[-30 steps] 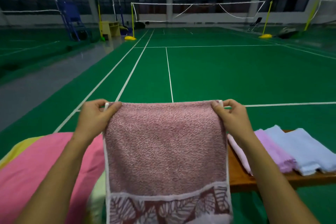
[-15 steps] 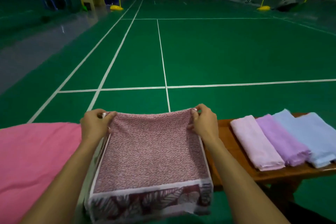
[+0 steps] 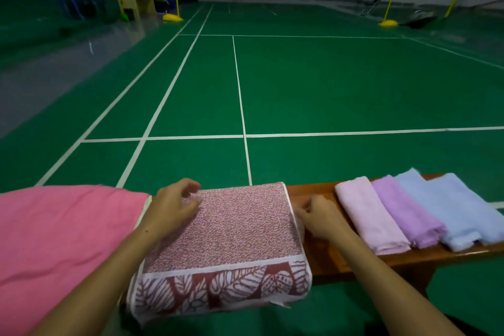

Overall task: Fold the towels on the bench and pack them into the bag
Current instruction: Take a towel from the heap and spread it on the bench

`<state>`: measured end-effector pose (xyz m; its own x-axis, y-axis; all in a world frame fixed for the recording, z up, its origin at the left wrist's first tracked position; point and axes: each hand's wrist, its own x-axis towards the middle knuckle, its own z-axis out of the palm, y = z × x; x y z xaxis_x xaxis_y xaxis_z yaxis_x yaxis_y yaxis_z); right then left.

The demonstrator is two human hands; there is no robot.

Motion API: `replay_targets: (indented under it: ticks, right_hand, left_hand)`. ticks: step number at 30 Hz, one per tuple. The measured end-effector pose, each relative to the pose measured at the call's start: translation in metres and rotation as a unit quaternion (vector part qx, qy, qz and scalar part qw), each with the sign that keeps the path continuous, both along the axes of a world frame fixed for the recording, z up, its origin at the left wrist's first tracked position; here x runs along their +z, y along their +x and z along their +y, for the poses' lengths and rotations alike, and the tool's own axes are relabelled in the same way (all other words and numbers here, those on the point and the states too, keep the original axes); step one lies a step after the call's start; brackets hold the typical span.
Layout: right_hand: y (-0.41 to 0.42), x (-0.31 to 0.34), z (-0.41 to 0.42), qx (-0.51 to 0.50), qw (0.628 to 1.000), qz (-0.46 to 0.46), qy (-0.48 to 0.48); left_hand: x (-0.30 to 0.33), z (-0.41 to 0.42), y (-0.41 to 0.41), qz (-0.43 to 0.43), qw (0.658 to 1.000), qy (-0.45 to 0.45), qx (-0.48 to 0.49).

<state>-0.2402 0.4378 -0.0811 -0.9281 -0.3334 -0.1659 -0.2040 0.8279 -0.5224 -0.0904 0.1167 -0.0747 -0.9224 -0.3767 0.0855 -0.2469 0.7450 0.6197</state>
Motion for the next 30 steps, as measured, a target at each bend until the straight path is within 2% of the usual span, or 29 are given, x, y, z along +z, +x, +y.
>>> replay_targets:
  ticks: [5, 8, 11, 16, 19, 24, 27, 30]
  right_hand:
    - [0.034, -0.004, 0.023, 0.011, 0.991, -0.129, -0.027]
    - [0.041, -0.008, 0.024, 0.028, 0.987, -0.158, -0.032]
    - [0.043, -0.005, 0.022, 0.032, 0.982, -0.178, -0.061]
    - [0.056, 0.003, 0.016, 0.051, 0.977, -0.152, -0.138]
    - [0.067, 0.012, 0.010, 0.105, 0.967, -0.164, -0.167]
    - [0.078, 0.020, 0.004, 0.209, 0.957, -0.123, -0.162]
    - [0.083, 0.023, 0.001, 0.262, 0.945, -0.095, -0.170]
    - [0.086, 0.024, 0.000, 0.292, 0.935, -0.090, -0.180]
  left_hand:
    - [-0.005, 0.049, 0.020, -0.027, 0.993, -0.003, -0.119]
    - [-0.009, 0.072, 0.020, -0.049, 0.980, -0.014, -0.192]
    - [-0.009, 0.083, 0.016, -0.070, 0.975, -0.034, -0.207]
    - [-0.004, 0.099, 0.001, -0.065, 0.973, -0.102, -0.198]
    - [0.002, 0.109, -0.003, -0.073, 0.965, -0.085, -0.236]
    - [0.006, 0.110, -0.012, -0.067, 0.952, -0.077, -0.289]
    - [0.008, 0.104, -0.017, -0.087, 0.943, -0.118, -0.298]
    - [0.008, 0.097, -0.017, -0.102, 0.942, -0.122, -0.295]
